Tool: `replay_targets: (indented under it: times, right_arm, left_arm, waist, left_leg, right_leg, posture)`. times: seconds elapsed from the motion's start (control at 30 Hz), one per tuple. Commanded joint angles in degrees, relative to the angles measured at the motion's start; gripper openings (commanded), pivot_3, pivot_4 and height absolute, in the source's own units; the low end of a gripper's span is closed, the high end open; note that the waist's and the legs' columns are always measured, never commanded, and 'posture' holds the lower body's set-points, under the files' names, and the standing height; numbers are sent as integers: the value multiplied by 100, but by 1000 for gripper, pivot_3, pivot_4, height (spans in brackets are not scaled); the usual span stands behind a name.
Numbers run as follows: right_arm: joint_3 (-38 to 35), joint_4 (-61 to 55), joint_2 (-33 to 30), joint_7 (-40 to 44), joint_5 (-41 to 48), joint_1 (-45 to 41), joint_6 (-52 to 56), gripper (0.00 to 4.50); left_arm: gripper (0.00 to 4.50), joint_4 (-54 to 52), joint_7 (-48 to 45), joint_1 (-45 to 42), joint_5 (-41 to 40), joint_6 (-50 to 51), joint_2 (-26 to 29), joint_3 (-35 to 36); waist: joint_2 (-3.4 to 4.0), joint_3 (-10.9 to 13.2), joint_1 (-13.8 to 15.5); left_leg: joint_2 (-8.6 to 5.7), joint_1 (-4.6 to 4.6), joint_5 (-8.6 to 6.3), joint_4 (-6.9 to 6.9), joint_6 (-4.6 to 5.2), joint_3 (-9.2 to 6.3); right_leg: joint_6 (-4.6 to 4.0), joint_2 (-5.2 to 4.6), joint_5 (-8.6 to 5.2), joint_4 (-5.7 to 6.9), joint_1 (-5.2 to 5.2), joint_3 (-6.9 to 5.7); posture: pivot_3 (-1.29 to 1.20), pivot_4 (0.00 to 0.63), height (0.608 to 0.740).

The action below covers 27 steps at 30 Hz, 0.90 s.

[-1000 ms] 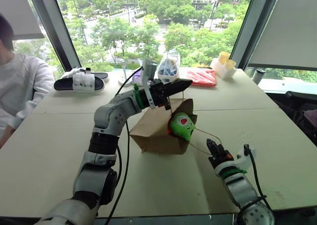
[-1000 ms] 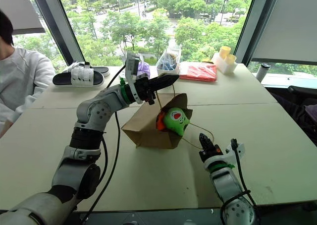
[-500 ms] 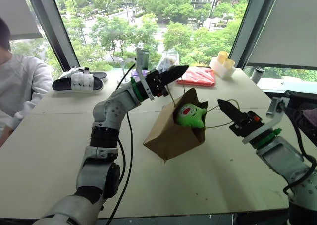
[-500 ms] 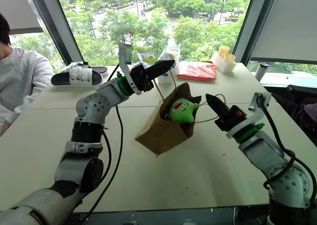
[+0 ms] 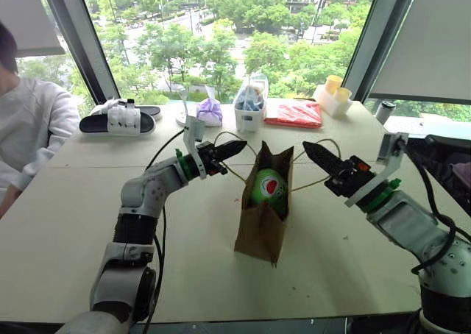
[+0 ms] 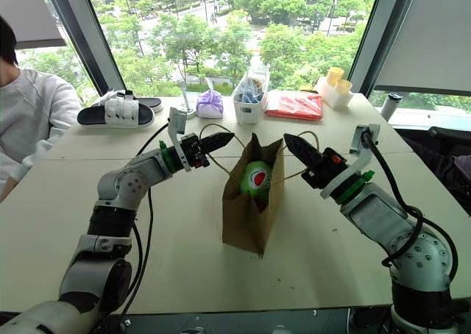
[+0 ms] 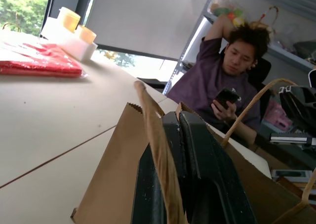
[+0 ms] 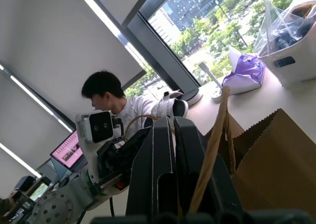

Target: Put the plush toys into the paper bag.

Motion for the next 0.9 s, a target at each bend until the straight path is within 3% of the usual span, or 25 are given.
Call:
replay_targets:
  times: [0.03, 0.13, 0.27, 0.37, 0.47, 0.57, 0.7, 0.8, 0.9]
  right_arm:
    - [-1, -283, -129, 153, -26, -55, 15, 102]
    - [12, -312, -210, 237, -216, -82, -21, 884]
    - [23, -428, -405, 399, -202, -19, 78, 2859]
    - [-59, -758, -623, 741, 276, 339, 270, 4285]
    - [-250, -1080, -807, 1131, 746, 939, 373, 4285]
    - [-409, -1252, -1006, 1596, 663, 1716, 475, 4285]
    - [-504, -1073, -1171, 1982, 95, 2417, 473, 4285]
    - [-298, -769, -1104, 2003, -483, 2513, 406, 4285]
    - [68, -591, -977, 2083, -1111, 2363, 322, 2972]
  left_arm:
    - [0, -247, 6, -155, -108, -30, 52, 137]
    - [771, -290, -28, -189, -289, 108, 47, 240]
    - [2746, -481, 47, -138, -759, 399, 5, 523]
    - [4162, -846, 139, 105, -1143, 876, 159, 692]
    - [4162, -1352, 181, 492, -1587, 1402, 486, 878]
    - [4162, -1988, 122, 1114, -1874, 1820, 1033, 958]
    - [4162, -2581, 13, 1886, -2179, 2176, 1708, 1074]
    - [4162, -3280, -173, 2704, -1825, 2060, 2242, 692]
    - [4192, -3763, -145, 3231, -1692, 1885, 2374, 402]
  waist:
    - [2, -1, -9]
    - [2, -1, -25]
    - [1, -1, -21]
    - [1, -1, -19]
    - [2, -1, -19]
    - [1, -1, -38]
    - [1, -1, -10]
    - [1, -1, -1]
    - [6, -4, 2]
  left_leg:
    - [0, 4, 0, -3, 0, 0]
    - [1, 5, 0, -6, 0, 2]
    - [1, 3, 0, -8, 0, 1]
    - [2, 1, 0, -9, 1, 1]
    - [3, 3, -1, -14, 2, -1]
    - [5, 6, -3, -20, 6, 2]
    - [8, 8, -3, -20, 6, 6]
    - [10, 9, -4, -19, 5, 9]
    - [12, 12, -4, -27, 4, 20]
  right_leg:
    - [0, 0, 0, -1, 2, 0]
    - [0, 0, 0, -2, 1, 0]
    - [0, 0, 0, -2, -2, 0]
    - [0, 0, 0, -3, -2, 0]
    - [0, 0, 0, -13, 2, 0]
    - [0, 0, 0, -15, 0, 1]
    - [-4, 1, -2, -22, 6, 1]
    - [-25, 1, -10, -38, 15, 1]
    - [-30, -2, -10, -46, 13, 9]
  posture:
    - [0, 150, 740]
    - [0, 150, 740]
    - [0, 150, 740]
    - [0, 150, 740]
    - [0, 150, 740]
    - [0, 150, 740]
    - [0, 150, 740]
    - [0, 150, 740]
    - [0, 150, 740]
